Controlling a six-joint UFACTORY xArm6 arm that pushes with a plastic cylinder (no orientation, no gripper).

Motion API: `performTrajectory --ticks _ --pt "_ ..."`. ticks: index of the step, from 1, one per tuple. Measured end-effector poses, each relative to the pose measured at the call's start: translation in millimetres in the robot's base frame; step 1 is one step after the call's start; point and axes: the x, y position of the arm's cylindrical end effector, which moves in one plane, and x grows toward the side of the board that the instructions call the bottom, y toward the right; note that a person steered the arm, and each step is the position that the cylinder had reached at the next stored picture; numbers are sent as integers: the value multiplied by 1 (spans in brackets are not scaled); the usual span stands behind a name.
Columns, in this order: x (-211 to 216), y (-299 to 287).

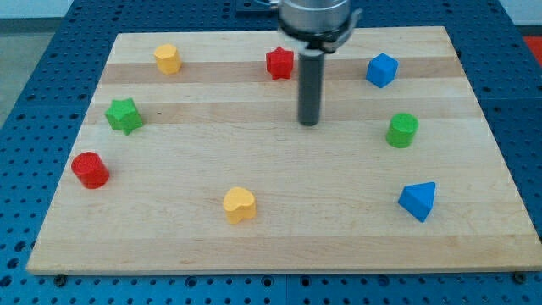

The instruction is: Nudge the red star left a bit

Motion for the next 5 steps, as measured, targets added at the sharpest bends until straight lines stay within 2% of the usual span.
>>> performTrajectory --ticks 3,5 --pt "-107 3" --pt "-142 -40"
